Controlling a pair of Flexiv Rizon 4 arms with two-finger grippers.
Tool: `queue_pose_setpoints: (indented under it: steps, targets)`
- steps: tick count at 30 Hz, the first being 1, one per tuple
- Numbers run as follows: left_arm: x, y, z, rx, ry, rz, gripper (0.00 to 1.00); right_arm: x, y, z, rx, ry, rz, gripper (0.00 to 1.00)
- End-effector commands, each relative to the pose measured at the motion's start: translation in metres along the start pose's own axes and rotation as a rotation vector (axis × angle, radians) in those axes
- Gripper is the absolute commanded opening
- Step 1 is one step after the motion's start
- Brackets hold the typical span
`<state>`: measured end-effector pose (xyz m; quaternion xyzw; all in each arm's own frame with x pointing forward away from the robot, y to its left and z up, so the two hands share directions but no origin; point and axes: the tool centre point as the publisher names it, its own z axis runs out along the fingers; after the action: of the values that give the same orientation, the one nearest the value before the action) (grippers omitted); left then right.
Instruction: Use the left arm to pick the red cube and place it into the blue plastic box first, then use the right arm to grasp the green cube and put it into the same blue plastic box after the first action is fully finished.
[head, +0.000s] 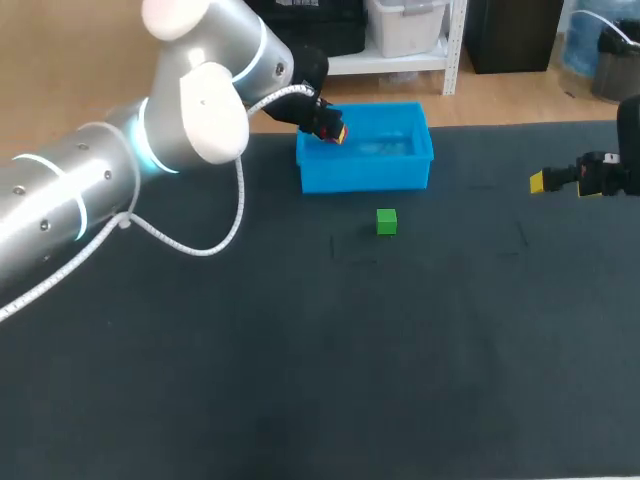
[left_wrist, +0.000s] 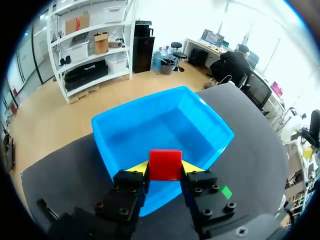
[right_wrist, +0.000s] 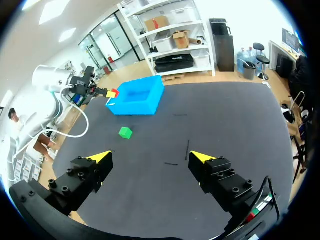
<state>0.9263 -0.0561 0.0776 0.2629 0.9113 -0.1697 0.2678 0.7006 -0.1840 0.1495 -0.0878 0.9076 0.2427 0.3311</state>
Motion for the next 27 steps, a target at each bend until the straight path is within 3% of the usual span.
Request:
queue_pose_setpoints:
  steps: [1, 13, 14, 15, 17, 18, 20, 22, 27]
  targets:
    - [-0.006, 0.004, 0.009, 0.001, 0.020, -0.006, 0.00, 0.000, 0.000, 0.000, 0.000, 0.001, 0.000, 1.00]
    - [-0.001, 0.009, 0.014, -0.004, 0.078, -0.031, 0.00, 0.000, 0.000, 0.000, 0.000, 0.001, 0.000, 1.00]
    - [-0.001, 0.008, 0.015, -0.003, 0.080, -0.028, 0.13, 0.000, 0.000, 0.000, 0.000, 0.001, 0.000, 1.00]
    - [-0.001, 0.008, 0.015, -0.004, 0.082, -0.026, 0.35, 0.000, 0.000, 0.000, 0.000, 0.001, 0.000, 1.00]
    - [-0.002, 0.007, 0.015, -0.002, 0.084, -0.023, 0.56, 0.000, 0.000, 0.000, 0.000, 0.001, 0.000, 1.00]
    - [-0.003, 0.006, 0.015, -0.001, 0.085, -0.022, 0.71, 0.000, 0.000, 0.000, 0.000, 0.001, 0.000, 1.00]
    - [-0.005, 0.005, 0.015, 0.001, 0.084, -0.014, 0.88, 0.000, 0.000, 0.000, 0.000, 0.001, 0.000, 1.00]
    - [-0.007, 0.002, 0.014, 0.009, 0.080, -0.009, 1.00, 0.000, 0.000, 0.000, 0.000, 0.001, 0.000, 1.00]
    - [-0.013, -0.003, 0.004, 0.012, 0.055, 0.013, 1.00, 0.000, 0.000, 0.000, 0.000, 0.001, 0.000, 1.00]
